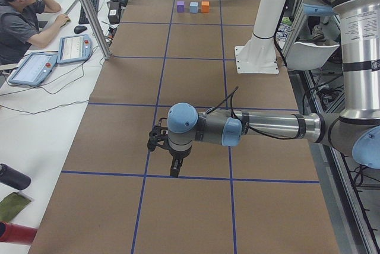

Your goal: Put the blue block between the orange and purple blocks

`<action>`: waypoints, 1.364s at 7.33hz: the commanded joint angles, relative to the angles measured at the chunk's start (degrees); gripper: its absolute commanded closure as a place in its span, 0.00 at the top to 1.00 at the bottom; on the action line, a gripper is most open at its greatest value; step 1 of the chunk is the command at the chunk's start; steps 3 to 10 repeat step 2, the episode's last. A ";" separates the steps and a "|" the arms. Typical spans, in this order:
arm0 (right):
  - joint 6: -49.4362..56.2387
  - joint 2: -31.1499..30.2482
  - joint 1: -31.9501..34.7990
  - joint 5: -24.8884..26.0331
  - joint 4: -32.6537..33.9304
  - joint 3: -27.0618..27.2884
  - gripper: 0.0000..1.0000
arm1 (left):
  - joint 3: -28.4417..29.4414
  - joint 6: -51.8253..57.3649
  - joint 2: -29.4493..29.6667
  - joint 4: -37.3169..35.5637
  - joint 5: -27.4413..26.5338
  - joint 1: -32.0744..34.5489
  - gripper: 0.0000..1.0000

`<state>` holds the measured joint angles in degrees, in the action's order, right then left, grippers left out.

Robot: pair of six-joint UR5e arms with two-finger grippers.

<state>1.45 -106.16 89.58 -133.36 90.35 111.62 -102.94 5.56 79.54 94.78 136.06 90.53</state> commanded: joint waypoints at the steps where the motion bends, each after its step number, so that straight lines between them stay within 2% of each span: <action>1: -0.04 0.07 -0.01 -0.06 0.00 0.00 1.00 | 0.02 0.07 0.00 -0.03 0.00 0.00 1.00; 10: -0.04 -0.01 -0.01 -0.41 0.00 0.00 1.00 | 0.02 0.07 0.00 -0.03 0.00 0.00 1.00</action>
